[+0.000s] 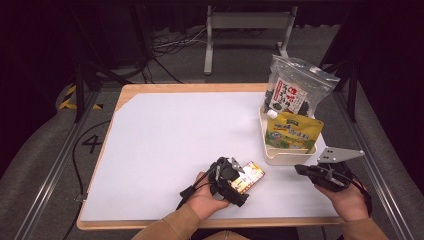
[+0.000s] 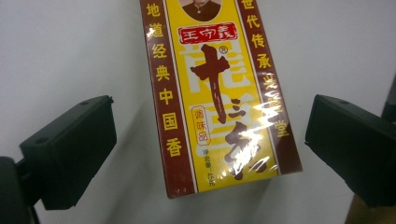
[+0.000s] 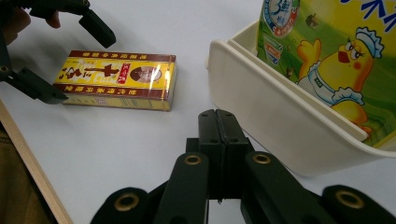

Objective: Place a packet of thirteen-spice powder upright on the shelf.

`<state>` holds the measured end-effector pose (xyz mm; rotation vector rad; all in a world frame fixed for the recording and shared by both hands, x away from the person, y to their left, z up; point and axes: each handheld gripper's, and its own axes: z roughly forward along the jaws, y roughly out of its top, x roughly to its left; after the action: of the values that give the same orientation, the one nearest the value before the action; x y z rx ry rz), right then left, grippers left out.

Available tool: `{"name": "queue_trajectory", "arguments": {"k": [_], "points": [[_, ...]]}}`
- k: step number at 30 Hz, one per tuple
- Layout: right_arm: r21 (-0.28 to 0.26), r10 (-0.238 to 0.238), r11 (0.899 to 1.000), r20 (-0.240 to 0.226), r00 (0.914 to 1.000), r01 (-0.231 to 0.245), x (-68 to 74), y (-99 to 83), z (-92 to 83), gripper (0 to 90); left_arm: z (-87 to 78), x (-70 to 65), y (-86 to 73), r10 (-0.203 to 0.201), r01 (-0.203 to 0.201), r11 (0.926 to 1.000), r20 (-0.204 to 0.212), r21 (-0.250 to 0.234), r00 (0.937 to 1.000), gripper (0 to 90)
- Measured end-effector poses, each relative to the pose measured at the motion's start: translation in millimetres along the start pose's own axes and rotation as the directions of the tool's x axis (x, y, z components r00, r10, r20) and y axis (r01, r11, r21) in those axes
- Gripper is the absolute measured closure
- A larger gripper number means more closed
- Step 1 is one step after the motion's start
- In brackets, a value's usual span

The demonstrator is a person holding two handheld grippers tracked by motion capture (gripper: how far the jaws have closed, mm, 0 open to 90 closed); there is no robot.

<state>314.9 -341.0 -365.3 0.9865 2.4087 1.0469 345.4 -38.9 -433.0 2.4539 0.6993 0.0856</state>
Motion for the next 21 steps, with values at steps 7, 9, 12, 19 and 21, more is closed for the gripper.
{"name": "queue_trajectory", "arguments": {"k": [7,9,12,19,21], "points": [[0.011,-0.009,1.0,-0.009,0.9999,0.009,2.2,0.4,4.6,90.0,4.5,-2.8,-0.6,0.018,-0.018,0.9995,-0.009,0.028,0.9998,7.7],[0.015,-0.01,1.0,-0.012,0.9999,0.01,2.7,0.6,5.8,90.0,4.5,-3.7,-0.4,0.018,-0.017,0.9994,-0.018,0.032,0.9997,8.5],[0.017,-0.011,1.0,-0.014,0.9998,0.012,3.0,1.0,6.6,90.0,4.4,-5.2,0.0,0.025,-0.024,0.9989,-0.04,0.041,0.9989,11.7],[0.012,-0.019,1.0,-0.024,0.9995,0.02,4.8,2.4,7.3,90.0,0.7,-6.4,1.3,0.021,-0.019,0.9993,-0.058,0.031,0.9981,30.8],[0.01,-0.02,1.0,-0.025,0.9995,0.02,5.1,2.5,7.3,90.0,0.5,-6.1,1.2,0.025,-0.023,0.9992,-0.054,0.034,0.9982,31.6]]}}
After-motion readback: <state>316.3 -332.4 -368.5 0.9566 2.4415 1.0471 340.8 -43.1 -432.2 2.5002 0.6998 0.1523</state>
